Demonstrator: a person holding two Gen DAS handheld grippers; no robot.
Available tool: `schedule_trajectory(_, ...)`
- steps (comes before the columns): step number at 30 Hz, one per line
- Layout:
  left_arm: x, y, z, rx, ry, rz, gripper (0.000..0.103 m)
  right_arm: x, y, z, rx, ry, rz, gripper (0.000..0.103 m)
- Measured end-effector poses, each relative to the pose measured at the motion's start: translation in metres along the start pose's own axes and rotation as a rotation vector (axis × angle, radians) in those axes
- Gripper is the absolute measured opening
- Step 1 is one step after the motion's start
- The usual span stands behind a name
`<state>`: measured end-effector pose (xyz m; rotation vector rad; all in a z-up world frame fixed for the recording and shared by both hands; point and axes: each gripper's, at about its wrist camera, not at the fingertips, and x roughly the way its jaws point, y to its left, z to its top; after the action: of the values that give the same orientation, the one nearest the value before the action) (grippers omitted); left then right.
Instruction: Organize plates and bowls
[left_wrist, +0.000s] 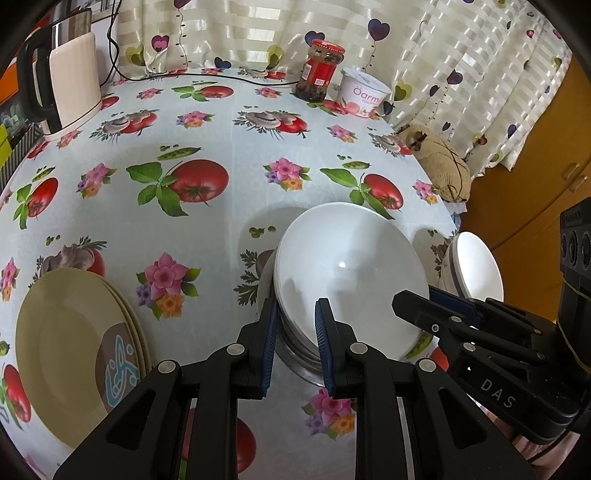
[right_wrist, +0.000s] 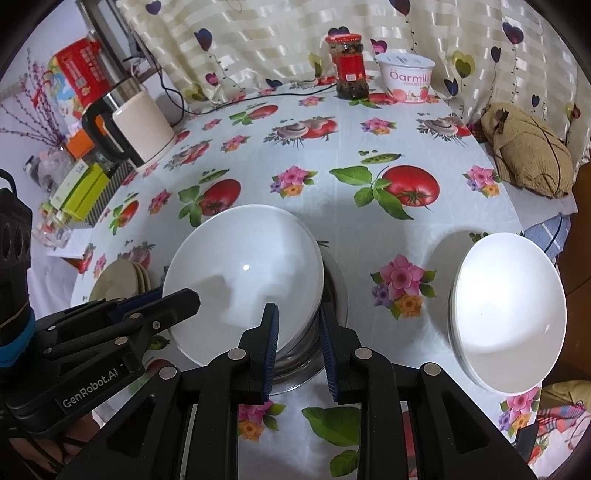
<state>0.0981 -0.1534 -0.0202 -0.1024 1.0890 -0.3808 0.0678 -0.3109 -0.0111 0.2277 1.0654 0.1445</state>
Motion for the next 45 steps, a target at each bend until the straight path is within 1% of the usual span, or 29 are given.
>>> schedule_trajectory(13, 0.0, -0.001, -0.002, 0.006, -0.006, -0.003, 0.022, 0.002, -0.001, -0.001, 0.007, 0.008, 0.003, 0.024)
schedule_trajectory(24, -0.009, 0.003, 0.0, -0.002, -0.046, 0.008, 0.022, -0.004, -0.001, -0.001, 0.005, -0.009, 0.004, 0.028)
schedule_trajectory(45, -0.035, 0.0, 0.002, -0.003, -0.122, 0.007, 0.022, -0.033, 0.008, 0.002, -0.025, -0.073, -0.001, 0.033)
